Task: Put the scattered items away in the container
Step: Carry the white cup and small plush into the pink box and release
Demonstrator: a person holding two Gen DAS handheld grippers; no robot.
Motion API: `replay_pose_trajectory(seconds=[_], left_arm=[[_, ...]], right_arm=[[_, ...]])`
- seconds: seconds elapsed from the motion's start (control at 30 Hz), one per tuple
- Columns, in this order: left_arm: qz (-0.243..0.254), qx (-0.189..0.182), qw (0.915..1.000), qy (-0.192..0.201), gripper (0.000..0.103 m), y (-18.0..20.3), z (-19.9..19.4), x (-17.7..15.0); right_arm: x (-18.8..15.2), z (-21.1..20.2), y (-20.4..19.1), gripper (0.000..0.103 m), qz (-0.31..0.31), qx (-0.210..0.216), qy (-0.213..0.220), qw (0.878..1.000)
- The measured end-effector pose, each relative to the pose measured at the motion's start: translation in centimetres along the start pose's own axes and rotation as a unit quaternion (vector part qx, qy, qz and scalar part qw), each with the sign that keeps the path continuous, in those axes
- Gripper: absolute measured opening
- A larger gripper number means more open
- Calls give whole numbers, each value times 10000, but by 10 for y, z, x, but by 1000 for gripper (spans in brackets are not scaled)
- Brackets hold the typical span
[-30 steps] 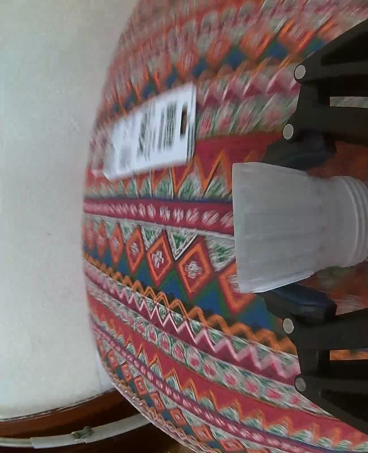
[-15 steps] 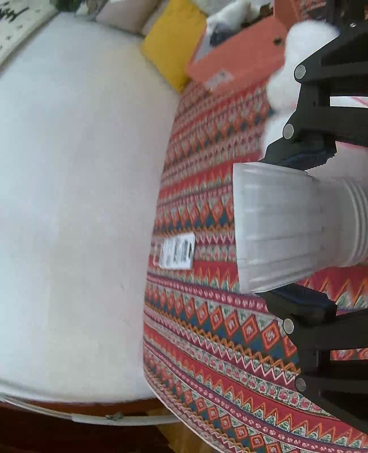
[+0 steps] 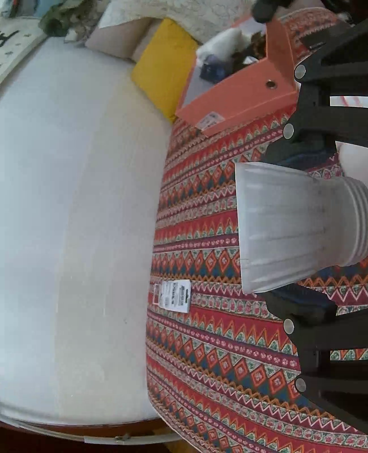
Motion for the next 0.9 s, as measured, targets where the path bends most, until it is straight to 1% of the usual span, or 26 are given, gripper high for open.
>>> replay_pose_trajectory(seconds=[0.03,0.07,0.1,0.13,0.17,0.27,0.33,0.4,0.43,0.5,0.53,0.57,0.63,0.73,0.77,0.83,0.9], left_arm=[[-11,-43,10000,-68,57,3,3,-3],[2,-77,9999,-130,57,6,6,-7],[53,-77,9998,-168,57,8,9,-11],[106,-76,9997,-198,57,10,11,-16],[143,-99,9996,-240,57,10,13,-20],[272,-162,9989,-356,58,8,21,-34],[371,-202,9982,-420,58,4,27,-43],[402,-284,9978,-450,58,-3,34,-55],[402,-313,9976,-478,58,-7,37,-61],[375,-284,9964,-704,58,-16,48,-74],[337,-299,9956,-823,58,-20,54,-79],[223,-412,9944,-943,58,-24,57,-81],[39,-535,9933,-1024,58,-30,58,-81],[-49,-578,9936,-971,58,-34,54,-78],[-33,-590,9937,-955,58,-33,53,-77],[21,-600,9939,-920,58,-32,51,-76],[64,-582,9940,-923,58,-32,50,-77]], right_arm=[[-1,-7,2,3,-144,-249,37,9996],[-2,-13,7,13,-274,-615,62,9977],[-4,-17,14,26,-344,-886,-60,9955],[-14,-12,22,77,-416,-1215,-403,9909],[-23,-7,31,103,-486,-1526,-710,9845],[-48,2,54,102,-700,-2245,-1214,9644],[-74,16,60,102,-1067,-2559,-1819,9434],[-96,24,59,102,-1606,-2556,-2284,9256],[-106,25,55,102,-1990,-2582,-2476,9124],[-124,24,44,102,-3040,-2875,-2579,8709],[-131,24,41,102,-3468,-2967,-2577,8516],[-139,24,41,102,-3908,-3096,-2616,8264],[-157,25,41,102,-4707,-3301,-2688,7728],[-179,37,38,102,-5193,-3191,-2964,7353],[-186,43,36,103,-5306,-3166,-3031,7255],[-196,55,35,103,-5561,-3204,-3188,6975],[-199,69,39,103,-5814,-3330,-3270,6664]])
Point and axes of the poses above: each gripper's, at about its wrist camera, not at the fingertips, and z roughly the way its jaws point, y to its right, x to its top, the point moved 2 cm from there along z, roughly the way its jaws point, and after that the axes turned 6 degrees about x, right-handed, at the moved point
